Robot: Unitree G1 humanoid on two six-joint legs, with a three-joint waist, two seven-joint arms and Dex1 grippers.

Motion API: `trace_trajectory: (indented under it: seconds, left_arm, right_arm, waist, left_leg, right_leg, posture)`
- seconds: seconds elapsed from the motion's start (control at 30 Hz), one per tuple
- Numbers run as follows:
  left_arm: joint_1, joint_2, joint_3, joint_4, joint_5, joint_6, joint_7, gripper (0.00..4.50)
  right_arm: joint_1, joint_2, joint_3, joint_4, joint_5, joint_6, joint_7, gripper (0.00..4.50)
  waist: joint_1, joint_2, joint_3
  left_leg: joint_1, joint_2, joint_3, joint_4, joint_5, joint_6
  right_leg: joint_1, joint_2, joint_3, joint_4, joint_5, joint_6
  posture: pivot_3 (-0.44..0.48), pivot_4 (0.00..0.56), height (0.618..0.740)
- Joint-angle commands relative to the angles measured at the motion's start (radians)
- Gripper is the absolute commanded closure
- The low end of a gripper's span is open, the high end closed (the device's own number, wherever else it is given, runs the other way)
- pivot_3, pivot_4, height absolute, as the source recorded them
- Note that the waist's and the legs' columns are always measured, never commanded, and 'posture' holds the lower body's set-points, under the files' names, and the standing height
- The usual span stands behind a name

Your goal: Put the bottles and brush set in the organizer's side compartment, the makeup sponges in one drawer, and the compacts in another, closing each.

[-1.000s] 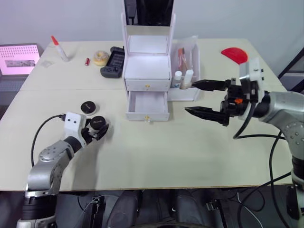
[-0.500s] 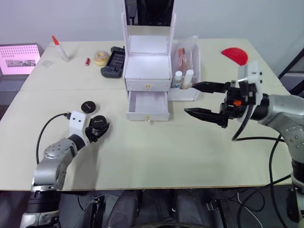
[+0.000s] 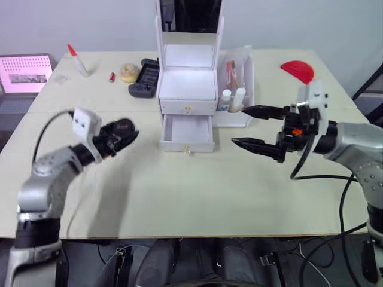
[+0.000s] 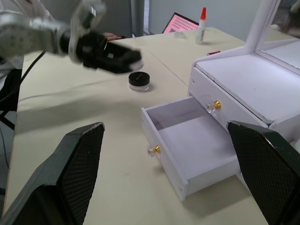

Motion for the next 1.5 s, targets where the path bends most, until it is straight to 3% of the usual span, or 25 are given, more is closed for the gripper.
trace_trajectory:
  seconds: [0.03, 0.13, 0.37, 0.8, 0.9, 0.93, 1.27, 1.5]
  left_arm:
    - [-0.118, -0.014, -0.112, 0.095, 0.013, -0.009, -0.125, 1.82]
    - [-0.233, -0.056, -0.203, 0.247, 0.079, -0.071, -0.199, 1.82]
    - [-0.35, -0.131, -0.271, 0.443, 0.162, -0.158, -0.252, 1.82]
    - [-0.371, -0.166, -0.279, 0.516, 0.222, -0.196, -0.268, 1.82]
    - [-0.366, -0.167, -0.281, 0.515, 0.226, -0.189, -0.265, 0.28]
    - [-0.364, -0.167, -0.283, 0.514, 0.228, -0.184, -0.261, 0.04]
    - [-0.365, -0.147, -0.252, 0.496, 0.219, -0.145, -0.249, 0.04]
    - [-0.331, -0.081, -0.194, 0.441, 0.19, -0.114, -0.265, 0.04]
  right_arm:
    - [0.009, -0.001, -0.029, -0.044, -0.001, -0.01, -0.021, 0.0]
    - [0.026, 0.003, -0.04, -0.069, 0.007, -0.005, -0.045, 0.0]
    - [0.067, 0.0, -0.084, -0.129, 0.033, 0.017, -0.106, 0.0]
    - [0.096, -0.008, -0.112, -0.163, 0.057, 0.033, -0.15, 0.0]
    - [0.098, -0.008, -0.113, -0.162, 0.057, 0.032, -0.152, 0.0]
    - [0.097, -0.008, -0.113, -0.163, 0.058, 0.032, -0.153, 0.0]
    - [0.092, -0.008, -0.112, -0.151, 0.056, 0.028, -0.148, 0.0]
    - [0.087, -0.005, -0.103, -0.142, 0.048, 0.023, -0.144, 0.0]
  waist:
    - [-0.001, 0.0, 0.0]
    - [0.0, 0.0, 0.0]
    - [-0.014, -0.001, 0.001]
    - [-0.025, -0.001, 0.001]
    - [-0.025, -0.001, 0.001]
    - [-0.025, -0.001, 0.001]
    - [-0.025, -0.001, 0.001]
    - [-0.027, -0.001, 0.001]
  left_leg:
    - [0.0, 0.0, 0.0, 0.0, 0.0, 0.0]
    - [0.0, 0.001, 0.0, 0.0, 0.0, 0.0]
    - [0.0, 0.001, -0.001, -0.001, 0.0, 0.0]
    - [0.0, 0.001, -0.001, 0.0, 0.0, 0.0]
    - [0.0, 0.001, -0.001, 0.0, 0.0, 0.0]
    - [0.0, 0.001, -0.001, 0.0, 0.0, 0.0]
    - [0.0, 0.001, -0.001, 0.0, 0.0, 0.0]
    - [0.0, 0.001, -0.001, 0.0, 0.0, 0.0]
  right_leg:
    - [0.0, 0.0, 0.0, 0.0, 0.0, 0.0]
    - [0.0, 0.002, 0.0, 0.001, 0.0, 0.0]
    - [-0.001, 0.002, 0.0, 0.001, 0.0, 0.001]
    - [-0.001, 0.002, 0.0, 0.001, 0.001, 0.001]
    - [-0.001, 0.002, 0.0, 0.001, 0.001, 0.001]
    - [-0.001, 0.002, 0.0, 0.001, 0.001, 0.001]
    - [-0.001, 0.002, 0.0, 0.001, 0.001, 0.001]
    - [-0.001, 0.002, 0.0, 0.002, 0.001, 0.001]
  posture:
    - [0.0, 0.15, 0.738]
    - [0.0, 0.15, 0.738]
    - [0.0, 0.15, 0.738]
    - [0.0, 0.15, 0.738]
    - [0.0, 0.15, 0.738]
    - [0.0, 0.15, 0.738]
    - [0.0, 0.15, 0.738]
    - [0.0, 0.15, 0.738]
